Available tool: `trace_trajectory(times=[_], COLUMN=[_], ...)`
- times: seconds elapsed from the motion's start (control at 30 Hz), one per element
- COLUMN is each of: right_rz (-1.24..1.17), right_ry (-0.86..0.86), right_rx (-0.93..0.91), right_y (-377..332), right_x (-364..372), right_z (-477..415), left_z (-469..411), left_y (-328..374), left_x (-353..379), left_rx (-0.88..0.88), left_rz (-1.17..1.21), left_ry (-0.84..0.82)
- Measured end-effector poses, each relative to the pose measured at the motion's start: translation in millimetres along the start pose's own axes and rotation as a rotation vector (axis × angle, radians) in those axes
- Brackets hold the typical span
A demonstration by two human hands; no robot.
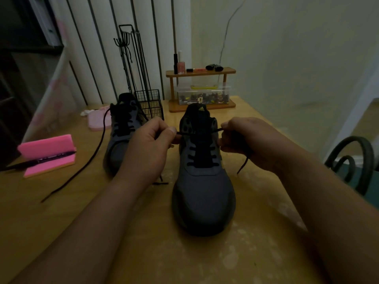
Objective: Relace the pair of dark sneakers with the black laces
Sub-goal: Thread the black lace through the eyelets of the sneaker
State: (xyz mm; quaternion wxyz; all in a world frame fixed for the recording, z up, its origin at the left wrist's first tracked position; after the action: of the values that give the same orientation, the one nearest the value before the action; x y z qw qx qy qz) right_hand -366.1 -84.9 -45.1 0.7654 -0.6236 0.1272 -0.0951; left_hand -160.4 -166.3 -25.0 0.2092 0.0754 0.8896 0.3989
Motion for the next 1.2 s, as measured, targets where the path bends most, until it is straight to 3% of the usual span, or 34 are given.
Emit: trace_trajectory(times=[0.13, 0.33, 0.63, 0.73, 0.87, 1.03, 1.2], right_rz=[0.211, 0.563, 0.6, 0.584, 0.595, 0.546, 0.187], right_ry=[-0.07, 0.102, 0.218, 0.311, 0.269, 0.19, 0.158], right_rx=[0.072, 0.094, -0.124, -0.365, -0.614, -0.589, -0.479], right_y=[10, 15, -14, -36, -53, -49, -45], right_x=[-6, -25, -21, -6, 40, 64, 43], right_z=[2, 3, 15, 27, 50, 41, 37], left_z=[0, 1, -1, -2, 2, 3, -1], left_y=[-7, 0, 6, 13, 40, 40, 34], left_x=[-3, -2, -2, -2, 12, 20, 10], left_rx=[-0.04, -0.004, 0.016, 0.057, 0.192, 0.203, 0.17], left_rz=[0.019, -0.021, -0.01, 0.019, 0.072, 0.03, 0.034], left_ry=[0.03, 0.05, 0.031, 0.015, -0.091, -0.147, -0.096])
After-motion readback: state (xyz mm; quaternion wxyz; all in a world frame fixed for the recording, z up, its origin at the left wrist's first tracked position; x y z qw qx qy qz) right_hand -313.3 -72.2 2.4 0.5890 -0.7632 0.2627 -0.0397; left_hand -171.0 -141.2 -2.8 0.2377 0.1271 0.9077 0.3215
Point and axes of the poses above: each hand's wrist, its own z-axis away from the middle knuckle, its own x-axis out of the palm, y = z × x, the point moved 10 cm from there along -z, towards the middle knuckle, and after that the axes turned 12 degrees about x, right-handed, at the moved point
